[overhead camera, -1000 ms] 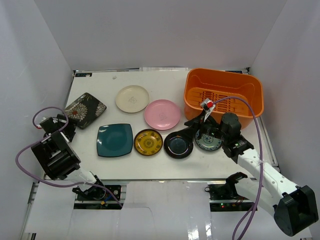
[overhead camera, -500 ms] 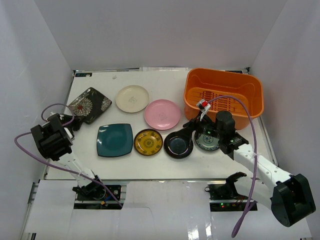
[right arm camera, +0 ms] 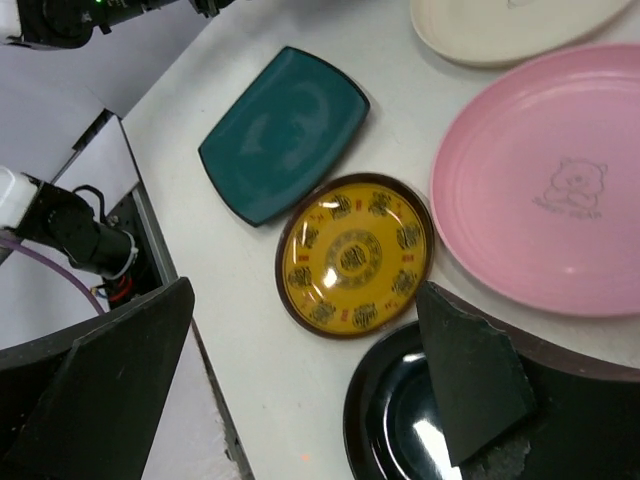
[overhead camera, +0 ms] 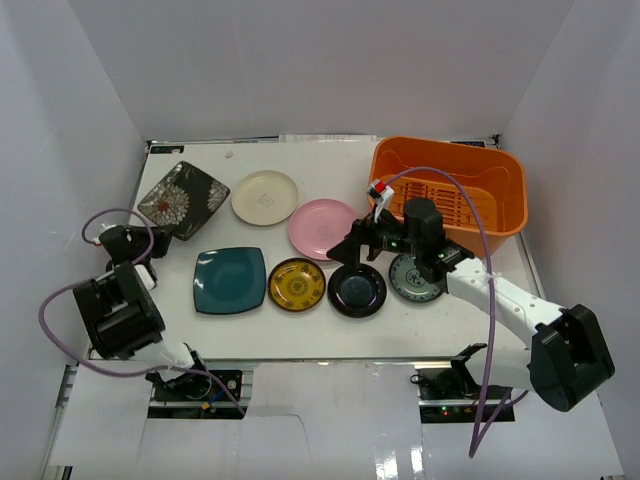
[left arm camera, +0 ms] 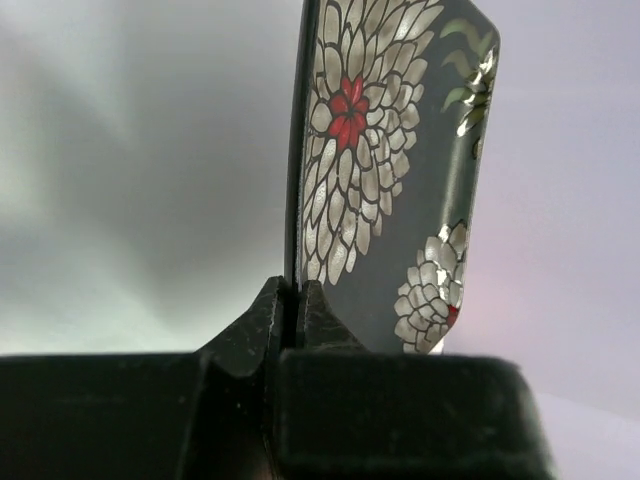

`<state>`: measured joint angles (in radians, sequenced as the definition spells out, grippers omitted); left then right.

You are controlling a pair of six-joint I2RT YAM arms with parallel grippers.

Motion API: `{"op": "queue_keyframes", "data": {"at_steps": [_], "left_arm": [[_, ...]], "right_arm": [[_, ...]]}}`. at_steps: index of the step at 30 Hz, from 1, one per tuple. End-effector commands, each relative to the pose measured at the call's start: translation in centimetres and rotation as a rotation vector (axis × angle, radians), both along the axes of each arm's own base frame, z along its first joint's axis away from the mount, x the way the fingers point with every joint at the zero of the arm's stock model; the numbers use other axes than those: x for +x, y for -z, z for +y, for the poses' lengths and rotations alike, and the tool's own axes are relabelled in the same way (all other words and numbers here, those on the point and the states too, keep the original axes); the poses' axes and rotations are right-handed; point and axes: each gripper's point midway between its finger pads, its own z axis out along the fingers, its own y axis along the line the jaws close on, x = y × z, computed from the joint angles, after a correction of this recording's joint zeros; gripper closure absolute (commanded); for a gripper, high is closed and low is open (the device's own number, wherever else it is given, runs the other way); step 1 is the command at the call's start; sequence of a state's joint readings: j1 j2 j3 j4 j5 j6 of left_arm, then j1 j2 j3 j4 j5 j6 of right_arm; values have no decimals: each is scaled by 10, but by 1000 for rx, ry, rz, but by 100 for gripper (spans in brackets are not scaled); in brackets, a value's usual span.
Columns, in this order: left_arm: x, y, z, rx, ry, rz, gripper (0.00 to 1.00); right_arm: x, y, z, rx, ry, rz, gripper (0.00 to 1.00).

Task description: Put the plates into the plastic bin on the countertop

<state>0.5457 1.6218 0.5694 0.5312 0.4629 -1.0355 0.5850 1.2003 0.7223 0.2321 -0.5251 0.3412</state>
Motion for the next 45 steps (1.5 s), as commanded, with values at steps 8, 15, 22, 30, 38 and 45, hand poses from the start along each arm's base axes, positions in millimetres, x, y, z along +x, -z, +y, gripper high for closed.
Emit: {"op": "queue_keyframes", "data": {"at_steps": [8, 15, 22, 30, 38, 45], "left_arm": [[-21, -155, -159, 165, 441, -325, 100], [-63, -154, -223, 177, 686, -358, 100], [-84, -169, -272, 183, 886, -434, 100], [-97, -184, -291, 173, 975, -486, 100], [-101, -211, -303, 252, 1068, -512, 27], [-109, -207, -307, 415, 1061, -504, 14]], "right_arm": [[64, -81, 34, -8, 72, -120, 9], [106, -86, 18, -131, 241, -180, 10], [104, -37, 27, -146, 204, -52, 2], [101, -32, 31, -75, 224, 1, 61], [117, -74, -13, 91, 345, 16, 92], [169, -140, -177, 219, 683, -64, 92]]}}
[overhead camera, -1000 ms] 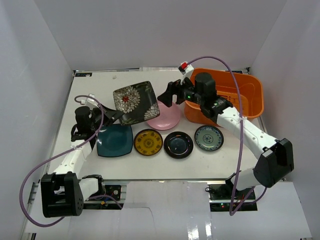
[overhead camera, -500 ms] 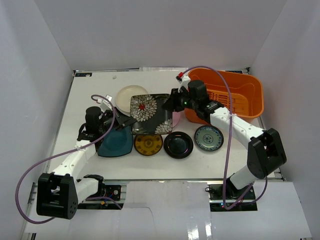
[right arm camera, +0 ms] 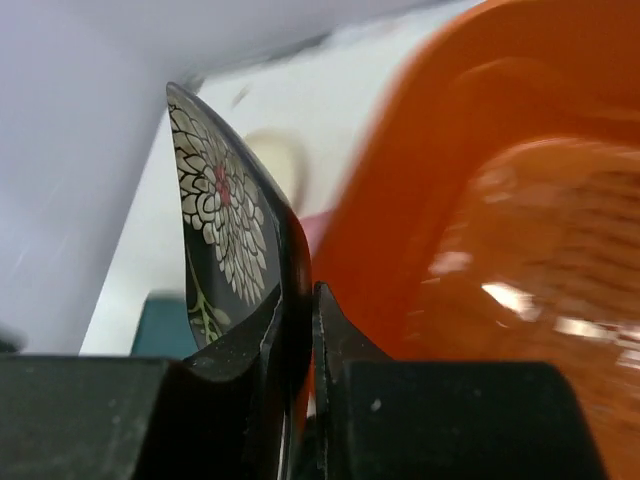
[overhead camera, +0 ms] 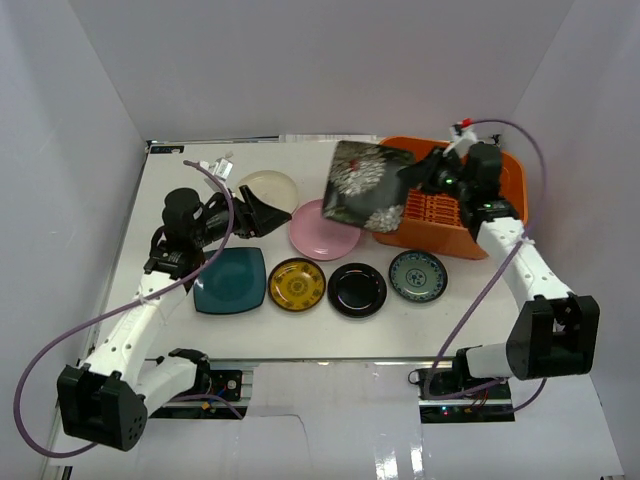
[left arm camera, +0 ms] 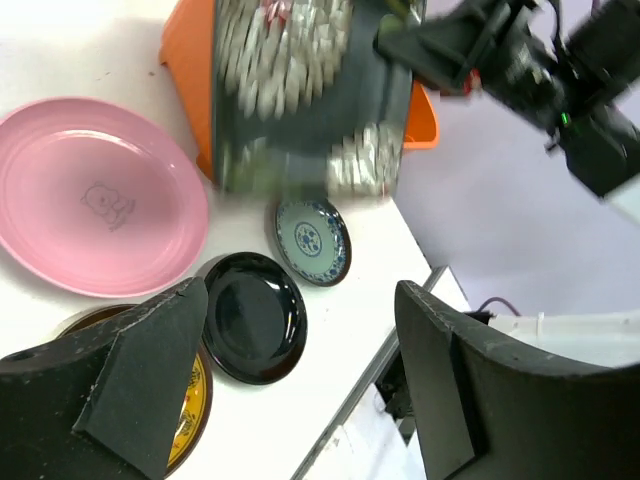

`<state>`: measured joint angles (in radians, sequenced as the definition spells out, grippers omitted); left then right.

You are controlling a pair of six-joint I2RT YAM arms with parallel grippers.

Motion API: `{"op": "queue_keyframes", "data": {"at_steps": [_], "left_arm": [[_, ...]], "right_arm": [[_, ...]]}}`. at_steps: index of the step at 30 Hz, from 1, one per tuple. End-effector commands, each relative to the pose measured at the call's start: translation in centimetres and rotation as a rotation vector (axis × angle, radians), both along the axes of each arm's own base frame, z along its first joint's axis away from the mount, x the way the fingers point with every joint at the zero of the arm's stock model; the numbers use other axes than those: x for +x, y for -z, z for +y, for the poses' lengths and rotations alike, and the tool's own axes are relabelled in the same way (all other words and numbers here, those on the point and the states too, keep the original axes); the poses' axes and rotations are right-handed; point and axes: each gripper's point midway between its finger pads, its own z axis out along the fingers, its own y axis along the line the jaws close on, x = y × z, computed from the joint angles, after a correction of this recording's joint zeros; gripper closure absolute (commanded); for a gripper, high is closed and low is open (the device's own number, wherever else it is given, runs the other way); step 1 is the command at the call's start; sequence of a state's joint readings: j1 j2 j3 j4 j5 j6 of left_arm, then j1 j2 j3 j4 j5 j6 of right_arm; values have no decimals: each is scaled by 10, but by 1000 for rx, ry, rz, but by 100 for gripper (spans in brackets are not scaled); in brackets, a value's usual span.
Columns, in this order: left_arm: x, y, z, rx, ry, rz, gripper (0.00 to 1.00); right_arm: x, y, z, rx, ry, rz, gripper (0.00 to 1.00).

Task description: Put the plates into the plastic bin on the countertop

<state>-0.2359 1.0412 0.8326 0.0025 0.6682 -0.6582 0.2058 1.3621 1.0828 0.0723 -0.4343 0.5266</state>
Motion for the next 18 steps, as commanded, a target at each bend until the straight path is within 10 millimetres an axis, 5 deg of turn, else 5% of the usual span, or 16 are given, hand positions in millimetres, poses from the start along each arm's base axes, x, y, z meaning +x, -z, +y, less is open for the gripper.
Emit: {"op": "queue_keyframes", "data": {"at_steps": [1, 2, 3, 8, 10, 11, 12, 14, 18], "left_arm": [[-11, 4, -2, 71, 8, -47, 13], [-12, 3, -4, 78, 16, -55, 13], [-14, 2, -5, 77, 22, -58, 12], [-13, 7, -10, 122, 14, -57, 6], [-14, 11, -11, 130, 11, -50, 6], [-14, 12, -12, 134, 12, -50, 6], [-12, 12, -12, 142, 0, -54, 6], [-7, 20, -10, 169, -21, -28, 6], [5, 33, 2, 218, -109, 10, 7]], "right_arm": [[26, -69, -94, 66, 228, -176, 92], [33, -75, -112, 50, 273, -185, 92], [44, -53, -142, -1, 337, -125, 92], [78, -10, -204, -49, 390, -14, 92], [85, 10, -209, -82, 353, 46, 92], [95, 36, -212, -97, 332, 114, 92], [104, 28, -214, -119, 311, 104, 92], [106, 57, -209, -126, 247, 188, 92], [109, 74, -197, -166, 221, 208, 92]]}}
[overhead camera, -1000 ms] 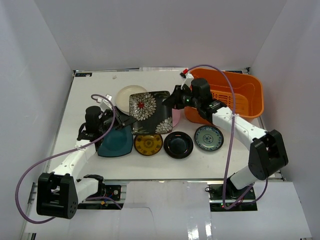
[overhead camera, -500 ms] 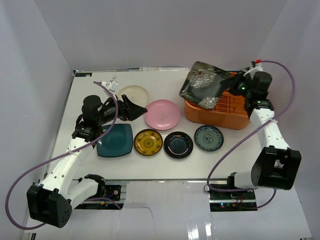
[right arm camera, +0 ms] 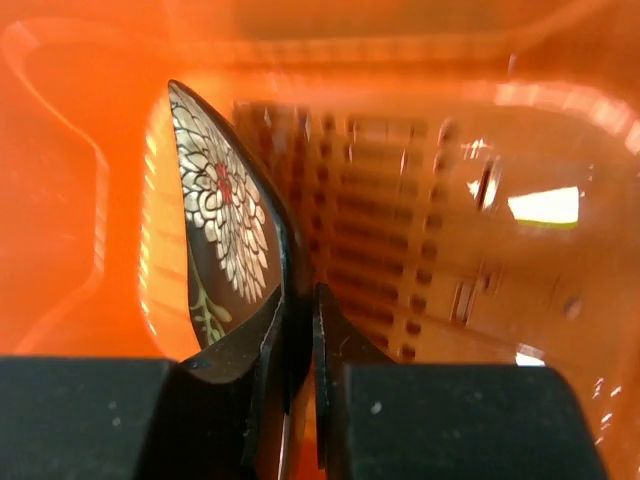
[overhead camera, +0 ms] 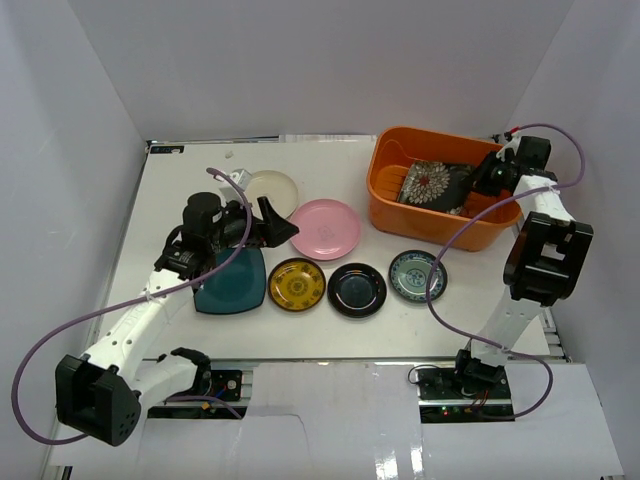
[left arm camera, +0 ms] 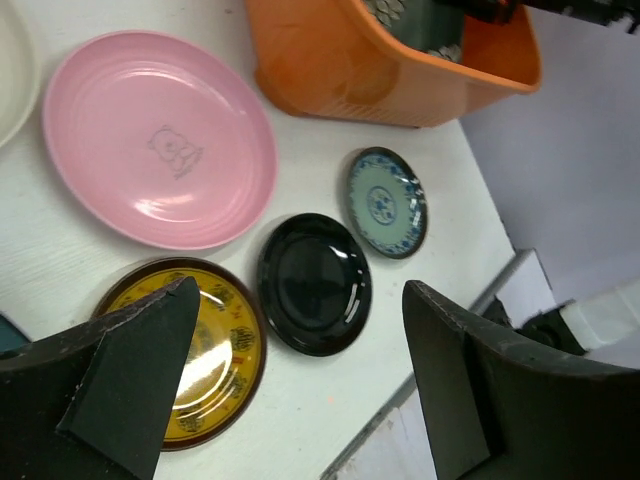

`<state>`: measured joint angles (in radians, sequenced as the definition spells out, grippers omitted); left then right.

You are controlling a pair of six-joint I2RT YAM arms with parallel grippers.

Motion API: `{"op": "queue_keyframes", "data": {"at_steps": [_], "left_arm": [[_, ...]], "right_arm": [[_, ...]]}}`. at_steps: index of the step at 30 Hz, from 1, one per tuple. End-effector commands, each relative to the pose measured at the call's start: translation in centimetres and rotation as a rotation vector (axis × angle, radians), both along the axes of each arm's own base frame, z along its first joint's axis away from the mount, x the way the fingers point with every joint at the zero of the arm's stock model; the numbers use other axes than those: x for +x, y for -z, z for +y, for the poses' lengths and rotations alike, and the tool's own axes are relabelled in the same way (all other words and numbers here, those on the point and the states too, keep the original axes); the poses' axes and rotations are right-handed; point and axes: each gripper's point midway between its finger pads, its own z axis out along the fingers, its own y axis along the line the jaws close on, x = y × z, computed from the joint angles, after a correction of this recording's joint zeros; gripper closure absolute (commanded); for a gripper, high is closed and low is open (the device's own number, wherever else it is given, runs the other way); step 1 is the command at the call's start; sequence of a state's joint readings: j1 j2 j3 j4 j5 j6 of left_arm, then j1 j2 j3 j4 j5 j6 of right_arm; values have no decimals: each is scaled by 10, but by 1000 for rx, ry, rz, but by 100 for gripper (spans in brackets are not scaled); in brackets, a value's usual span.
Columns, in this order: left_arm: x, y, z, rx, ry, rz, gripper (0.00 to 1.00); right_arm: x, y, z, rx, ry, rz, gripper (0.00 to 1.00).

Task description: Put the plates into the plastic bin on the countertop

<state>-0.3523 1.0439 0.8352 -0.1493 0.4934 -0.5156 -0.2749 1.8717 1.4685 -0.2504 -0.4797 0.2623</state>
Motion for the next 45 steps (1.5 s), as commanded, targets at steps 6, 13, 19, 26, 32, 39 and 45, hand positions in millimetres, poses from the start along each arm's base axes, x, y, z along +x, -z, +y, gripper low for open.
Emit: {"op": "queue_keyframes", "data": {"at_steps": [6, 13, 19, 26, 32, 39, 45], "left_arm": [[26, 27, 43, 170, -279, 60, 9], [4, 82, 99, 376, -505, 226, 9], [-13, 111, 145, 526, -674, 335, 15], [-21, 159, 241, 389, -962, 543, 14], [-26, 156, 257, 334, -1045, 585, 12], [6, 73, 188, 84, -671, 252, 11], [2, 20, 137, 4, -432, 41, 5]], "right_arm": [[9, -15, 52, -38, -139, -23, 36], [15, -53, 48, -344, 61, -130, 10], [-10, -119, 38, -552, 227, -279, 10], [-85, -167, 154, -200, -116, -562, 0], [-180, -110, 334, 58, -686, -533, 58], [-198, -32, 448, 85, -1022, -299, 44], [-179, 3, 497, 53, -1037, -221, 30]]}}
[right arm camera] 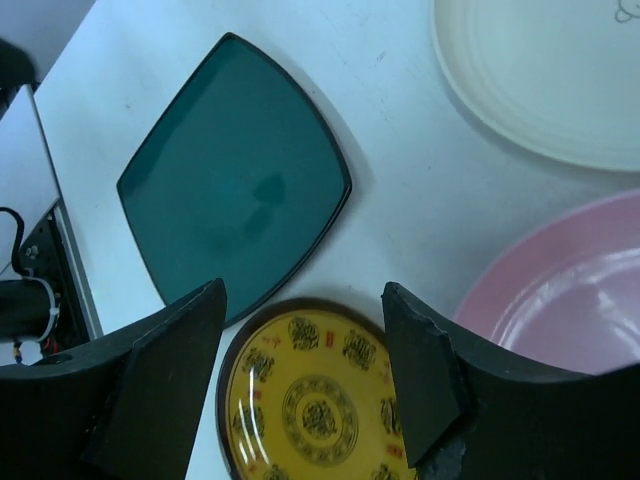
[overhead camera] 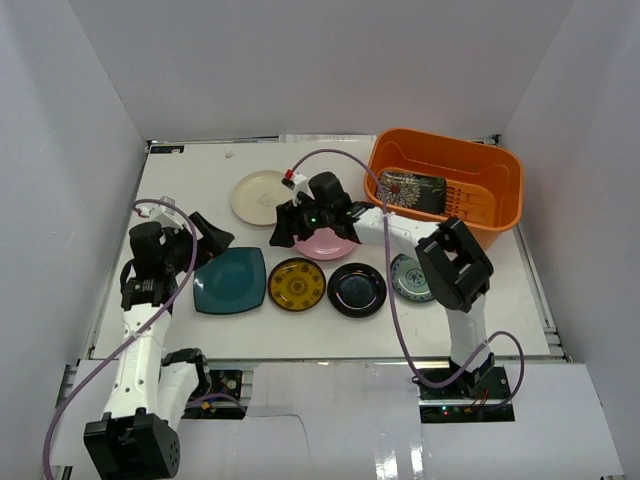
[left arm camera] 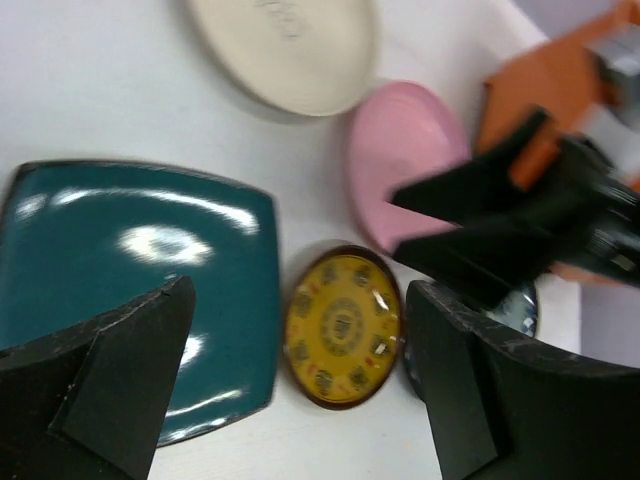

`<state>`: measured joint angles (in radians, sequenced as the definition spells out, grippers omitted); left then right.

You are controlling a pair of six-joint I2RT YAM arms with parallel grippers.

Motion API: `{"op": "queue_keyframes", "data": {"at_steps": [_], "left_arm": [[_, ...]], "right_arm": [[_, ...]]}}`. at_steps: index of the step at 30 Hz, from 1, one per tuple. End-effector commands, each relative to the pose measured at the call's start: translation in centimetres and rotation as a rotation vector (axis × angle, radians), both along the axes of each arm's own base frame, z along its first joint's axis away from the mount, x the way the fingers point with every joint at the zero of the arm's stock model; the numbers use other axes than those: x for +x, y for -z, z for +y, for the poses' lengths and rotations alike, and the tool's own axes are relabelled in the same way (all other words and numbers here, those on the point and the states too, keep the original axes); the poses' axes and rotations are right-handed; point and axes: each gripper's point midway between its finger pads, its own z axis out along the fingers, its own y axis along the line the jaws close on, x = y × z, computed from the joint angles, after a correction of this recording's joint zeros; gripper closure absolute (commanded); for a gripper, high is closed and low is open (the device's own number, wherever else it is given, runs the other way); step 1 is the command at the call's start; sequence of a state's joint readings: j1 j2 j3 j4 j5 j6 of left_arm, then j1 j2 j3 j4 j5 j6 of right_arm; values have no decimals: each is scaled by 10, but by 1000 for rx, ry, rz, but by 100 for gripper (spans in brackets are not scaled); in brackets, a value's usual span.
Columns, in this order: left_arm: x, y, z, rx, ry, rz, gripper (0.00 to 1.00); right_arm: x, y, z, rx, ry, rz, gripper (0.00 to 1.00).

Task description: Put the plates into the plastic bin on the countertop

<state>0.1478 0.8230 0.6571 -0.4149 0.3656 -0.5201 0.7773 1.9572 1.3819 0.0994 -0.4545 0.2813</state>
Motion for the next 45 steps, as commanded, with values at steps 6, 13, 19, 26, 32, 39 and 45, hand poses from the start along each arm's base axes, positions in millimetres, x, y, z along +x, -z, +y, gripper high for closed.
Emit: {"op": "queue_keyframes", "data": {"at_steps": [6, 13, 19, 26, 32, 39, 45], "left_arm": [[-8, -101, -59, 7, 291, -382, 2], [-16, -114, -87, 61, 358, -461, 2], [-12, -115, -97, 74, 365, -488, 2], [-10, -111, -97, 85, 345, -481, 2], [-9, -118, -89, 109, 292, -490, 2], [-9, -165, -80, 77, 208, -552, 2], [-16, -191, -78, 22, 177, -605, 2]], "right_arm": [[20, 42, 60, -41, -17, 70, 28], [22, 81, 75, -70, -2, 147, 30], [-9, 92, 83, -49, -57, 224, 38], [-35, 91, 82, 22, -74, 310, 53], [-36, 70, 87, 107, -62, 337, 92], [-15, -59, 92, 318, -52, 178, 92], [29, -172, 10, 472, 134, -6, 92]]}}
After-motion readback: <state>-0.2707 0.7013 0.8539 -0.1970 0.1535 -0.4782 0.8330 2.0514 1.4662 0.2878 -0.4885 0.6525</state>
